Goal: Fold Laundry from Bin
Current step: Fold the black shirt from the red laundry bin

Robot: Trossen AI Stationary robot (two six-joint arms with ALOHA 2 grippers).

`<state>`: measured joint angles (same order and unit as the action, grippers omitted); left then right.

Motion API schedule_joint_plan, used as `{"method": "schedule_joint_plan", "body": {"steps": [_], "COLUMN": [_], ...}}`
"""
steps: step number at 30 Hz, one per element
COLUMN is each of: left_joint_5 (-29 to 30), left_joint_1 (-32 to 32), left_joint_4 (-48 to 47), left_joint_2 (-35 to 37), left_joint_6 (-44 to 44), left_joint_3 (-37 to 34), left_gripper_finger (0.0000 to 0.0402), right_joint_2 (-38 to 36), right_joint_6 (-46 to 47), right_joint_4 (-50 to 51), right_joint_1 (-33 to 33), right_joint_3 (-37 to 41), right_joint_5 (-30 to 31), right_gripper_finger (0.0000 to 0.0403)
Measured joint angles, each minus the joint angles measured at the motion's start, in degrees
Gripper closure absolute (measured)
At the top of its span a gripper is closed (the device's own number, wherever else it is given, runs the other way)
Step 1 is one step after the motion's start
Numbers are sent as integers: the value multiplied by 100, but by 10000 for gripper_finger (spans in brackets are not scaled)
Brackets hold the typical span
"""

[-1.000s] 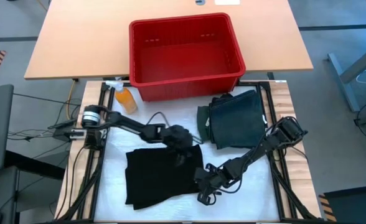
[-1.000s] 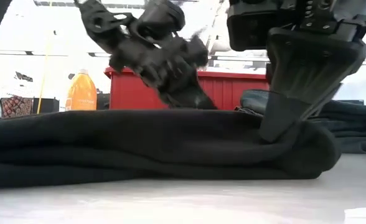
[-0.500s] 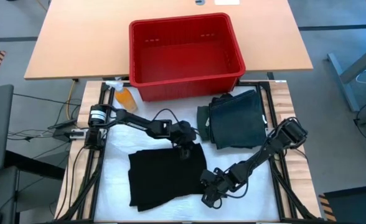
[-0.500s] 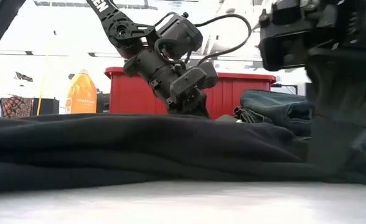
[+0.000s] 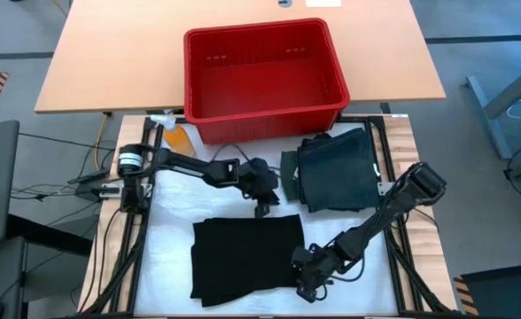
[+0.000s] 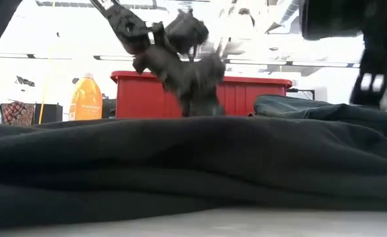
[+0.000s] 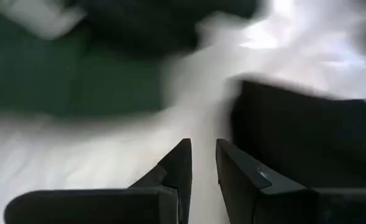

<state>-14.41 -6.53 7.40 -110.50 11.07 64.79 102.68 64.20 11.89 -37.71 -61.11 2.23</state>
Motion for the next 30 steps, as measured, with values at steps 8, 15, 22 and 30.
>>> {"method": "schedule_joint_plan", "body": {"steps": [8,15,22,30], "left_joint_5": [-1833,-457,453,1071], "left_joint_1": [448,1037,972,767], "left_joint_4": [-571,-1434,-1793,-2568], "left_joint_2": [618,323,249,273], "left_joint_6": [-397,-952,-843,-827], "left_joint_3": [-114,-125,-118,-111], "left_gripper_finger": [341,341,341,341], "right_joint_2": [-851,-855,-124,96], "right_joint_6": [-61,-127,-78,90], "right_joint_4": [204,249,210,231], "right_joint_1": [-126,-66,154,79], "right_joint_3": [-8,-13,-10,-11], "right_joint_5": [1066,1905,1566,827], "right_gripper_finger": [385,385,385,385]}}
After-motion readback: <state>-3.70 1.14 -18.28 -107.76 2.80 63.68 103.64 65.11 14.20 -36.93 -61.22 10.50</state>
